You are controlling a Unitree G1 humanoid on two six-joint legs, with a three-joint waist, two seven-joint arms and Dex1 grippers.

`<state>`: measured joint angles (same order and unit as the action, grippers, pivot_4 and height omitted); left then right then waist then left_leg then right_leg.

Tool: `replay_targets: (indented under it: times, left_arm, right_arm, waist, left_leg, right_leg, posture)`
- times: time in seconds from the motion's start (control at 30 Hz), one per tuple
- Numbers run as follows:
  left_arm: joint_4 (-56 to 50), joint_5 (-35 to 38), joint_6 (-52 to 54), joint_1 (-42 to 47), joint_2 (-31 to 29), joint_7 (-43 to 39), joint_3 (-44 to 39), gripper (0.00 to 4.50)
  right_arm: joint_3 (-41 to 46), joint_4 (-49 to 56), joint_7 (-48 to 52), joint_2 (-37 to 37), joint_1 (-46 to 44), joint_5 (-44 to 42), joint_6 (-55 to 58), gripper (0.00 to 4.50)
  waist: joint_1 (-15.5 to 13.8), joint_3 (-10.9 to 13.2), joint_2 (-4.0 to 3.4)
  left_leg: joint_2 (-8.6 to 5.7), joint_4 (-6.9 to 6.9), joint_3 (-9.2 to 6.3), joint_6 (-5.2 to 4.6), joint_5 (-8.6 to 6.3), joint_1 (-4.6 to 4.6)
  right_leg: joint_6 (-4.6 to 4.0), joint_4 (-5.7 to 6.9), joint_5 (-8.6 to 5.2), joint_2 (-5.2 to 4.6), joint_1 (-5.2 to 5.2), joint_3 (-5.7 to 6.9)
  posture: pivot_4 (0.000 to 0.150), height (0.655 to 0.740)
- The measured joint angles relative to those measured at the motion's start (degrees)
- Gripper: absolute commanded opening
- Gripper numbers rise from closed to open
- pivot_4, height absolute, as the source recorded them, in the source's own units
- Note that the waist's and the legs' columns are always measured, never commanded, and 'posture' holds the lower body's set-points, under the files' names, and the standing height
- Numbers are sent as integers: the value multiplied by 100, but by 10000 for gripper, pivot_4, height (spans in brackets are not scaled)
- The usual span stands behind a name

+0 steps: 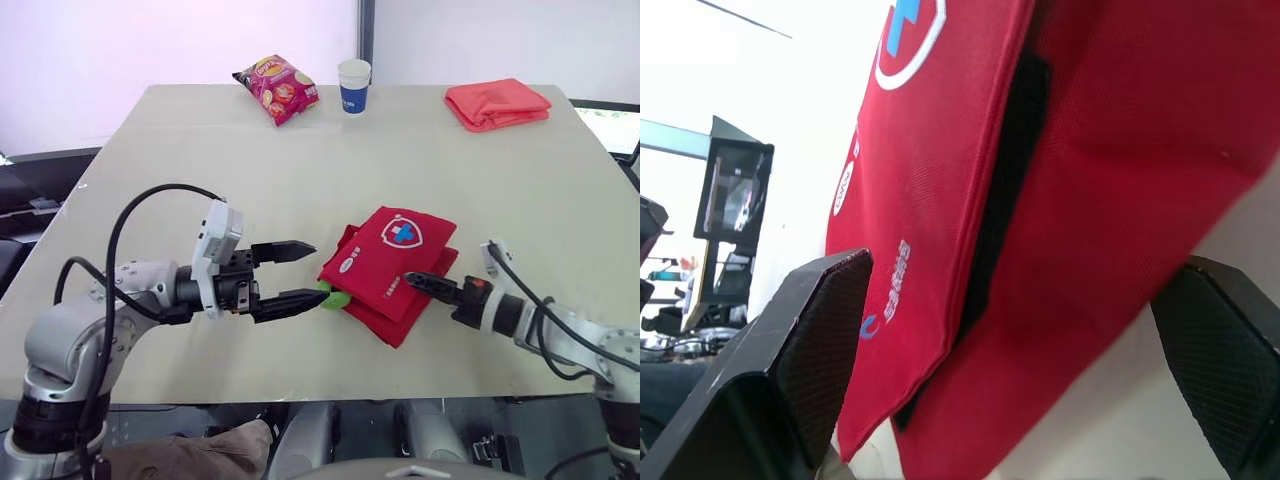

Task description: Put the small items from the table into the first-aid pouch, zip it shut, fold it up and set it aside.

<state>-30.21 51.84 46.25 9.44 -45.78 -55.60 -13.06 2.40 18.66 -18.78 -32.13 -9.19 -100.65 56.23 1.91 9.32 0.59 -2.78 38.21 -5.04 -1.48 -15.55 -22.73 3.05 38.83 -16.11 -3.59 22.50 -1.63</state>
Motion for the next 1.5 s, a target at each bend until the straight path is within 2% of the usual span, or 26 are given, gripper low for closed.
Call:
replay_targets:
  times: [0.07, 0.3, 0.33, 0.43, 0.5, 0.57, 0.63, 0.67, 0.73, 0.77, 0.83, 0.9, 0.97, 1.0, 1.07, 1.13, 1.23, 1.3, 1.33, 1.4, 1.5]
  left_arm:
    - [-53, -3, -51, -63, 49, 130, 7, 45000]
    - [-281, -10, -165, -220, 128, 563, 10, 45000]
    - [-299, -12, -179, -237, 172, 610, 23, 45000]
    - [-307, -11, -214, -137, 295, 745, 144, 45000]
    - [-307, -33, -279, -73, 365, 817, 241, 45000]
    - [-298, -114, -342, -13, 464, 855, 335, 45000]
    - [-290, -215, -470, 91, 662, 896, 539, 45000]
    - [-282, -292, -553, 161, 792, 935, 712, 45000]
    - [-263, -399, -650, 195, 927, 972, 839, 45000]
    - [-257, -430, -670, 216, 953, 978, 878, 45000]
    - [-100, -675, -883, 410, 1240, 1047, 1095, 45000]
    - [-63, -772, -1000, 440, 1313, 1063, 1182, 45000]
    - [125, -1095, -1246, 515, 1480, 1111, 1344, 45000]
    - [170, -1162, -1297, 541, 1528, 1134, 1374, 45000]
    - [201, -1257, -1387, 580, 1641, 1173, 1428, 45000]
    - [206, -1344, -1463, 589, 1722, 1194, 1495, 45000]
    - [296, -1426, -1566, 593, 1807, 1181, 1542, 45000]
    - [454, -1465, -1641, 600, 1832, 1156, 1534, 45000]
    - [481, -1467, -1653, 598, 1833, 1155, 1533, 45000]
    - [634, -1457, -1671, 635, 1916, 1169, 1492, 45000]
    - [795, -1445, -1661, 656, 2011, 1265, 1383, 45000]
  right_arm:
    - [-134, -160, -133, 104, -152, 170, -41, 36056]
    - [-374, -119, 438, -481, -750, 821, 403, 2530]
    - [-379, -139, 760, -755, -920, 972, 546, 465]
    - [-401, -461, 2141, -1813, -1444, 1663, 867, 465]
    - [-673, -874, 3694, -2840, -1866, 2620, 790, 465]
    - [-1217, -1464, 4972, -3425, -2359, 3607, 412, 465]
    - [-2100, -2626, 6639, -3760, -3336, 5160, -388, 465]
    - [-2573, -3474, 7605, -3788, -4008, 6205, -1000, 465]
    - [-3121, -4499, 8649, -3647, -4795, 7248, -1702, 465]
    - [-3173, -4658, 8802, -3619, -4895, 7404, -1809, 465]
    - [-3717, -6308, 9897, -3095, -5805, 8569, -2931, 465]
    - [-3818, -6813, 10140, -2923, -5989, 8934, -3340, 465]
    - [-3926, -8079, 10218, -2484, -6184, 9746, -4390, 465]
    - [-3905, -8322, 10085, -2389, -6189, 9898, -4615, 5638]
    - [-3839, -8643, 9773, -2257, -6200, 10208, -5004, 9392]
    - [-3760, -8865, 9456, -2260, -6207, 10520, -5356, 18388]
    - [-3419, -8872, 9472, -2560, -6221, 10690, -5578, 29859]
    - [-2989, -8673, 9702, -3055, -6258, 10678, -5611, 40391]
    - [-2890, -8635, 9737, -3161, -6276, 10674, -5615, 44070]
    - [-2078, -7585, 9978, -3728, -5638, 10165, -5259, 44070]
    - [-913, -6224, 9794, -3971, -4587, 9398, -4707, 44070]
  waist:
    - [5, 0, 0]
    - [6, 4, -6]
    - [2, 9, -15]
    - [-92, 15, -21]
    - [-138, 20, -28]
    - [-122, 23, -30]
    - [-100, 27, -32]
    - [-85, 29, -31]
    - [-39, 33, -30]
    - [-37, 33, -30]
    - [0, 35, -32]
    - [4, 36, -27]
    - [-67, 36, -25]
    - [-95, 36, -25]
    - [-122, 36, -25]
    - [-152, 36, -26]
    - [-152, 39, -32]
    - [-148, 48, -47]
    - [-138, 49, -48]
    - [-134, 49, -52]
    - [-82, 50, -55]
  left_leg:
    - [0, 0, 0, 0, 0, 0]
    - [0, 0, 1, 0, 0, -2]
    - [-3, 1, 4, -1, 0, -2]
    - [-8, 9, 4, -9, -5, -8]
    - [-9, 11, 4, -17, -10, -12]
    - [-9, 12, 12, -18, -10, -12]
    - [-8, 12, 21, -18, -10, -11]
    - [-6, 10, 22, -17, -10, -10]
    - [1, 3, 24, -8, -5, -9]
    - [1, 3, 24, 2, 0, -10]
    - [-3, -1, 28, 10, 5, -9]
    - [-2, 1, 22, 11, 6, -13]
    - [-9, -1, 20, 13, 6, -24]
    - [-11, -1, 20, 14, 5, -24]
    - [-13, 1, 18, 14, 6, -24]
    - [-18, 2, 17, 15, 6, -24]
    - [-19, 2, 18, 15, 6, -24]
    - [-19, -2, 18, 15, 6, -25]
    - [-17, -5, 18, 15, 6, -24]
    - [-13, -8, 15, 14, 5, -27]
    - [-9, -1, 23, 13, 5, -19]
  right_leg:
    - [0, 0, 0, 1, 1, 0]
    - [0, 0, 0, 1, 1, 0]
    - [0, 0, 0, -1, 2, 0]
    - [1, -6, 1, -3, -1, 8]
    - [3, -16, 1, -7, -5, 15]
    - [4, -19, 1, -9, -3, 11]
    - [5, -20, 2, -9, -2, 6]
    - [5, -20, 2, -9, -1, 5]
    - [4, -20, 2, -3, 5, 1]
    - [4, -21, 2, -3, 6, 1]
    - [4, -23, 2, -5, 6, -2]
    - [3, -25, 2, -9, 5, 2]
    - [3, -35, 2, -31, 15, 1]
    - [3, -36, 2, -44, 14, 0]
    - [4, -37, 3, -44, 12, 3]
    - [4, -35, 3, -43, 11, 5]
    - [4, -34, 3, -42, 13, 4]
    - [4, -35, 3, -43, 14, 3]
    - [3, -36, 3, -43, 14, 2]
    - [3, -38, 2, -45, 15, 3]
    - [4, -26, 3, -43, 12, -9]
  posture:
    - [1500, 7400]
    - [1500, 7400]
    - [1500, 7400]
    - [1500, 7400]
    - [1500, 7400]
    - [1500, 7400]
    - [1500, 7400]
    - [1500, 7400]
    - [1500, 7400]
    - [1500, 7400]
    - [1500, 7400]
    - [1500, 7400]
    - [1500, 7400]
    - [1500, 7400]
    - [1500, 7400]
    - [1500, 7400]
    - [1500, 7400]
    - [1500, 7400]
    - [1500, 7400]
    - [1500, 7400]
    - [1500, 7400]
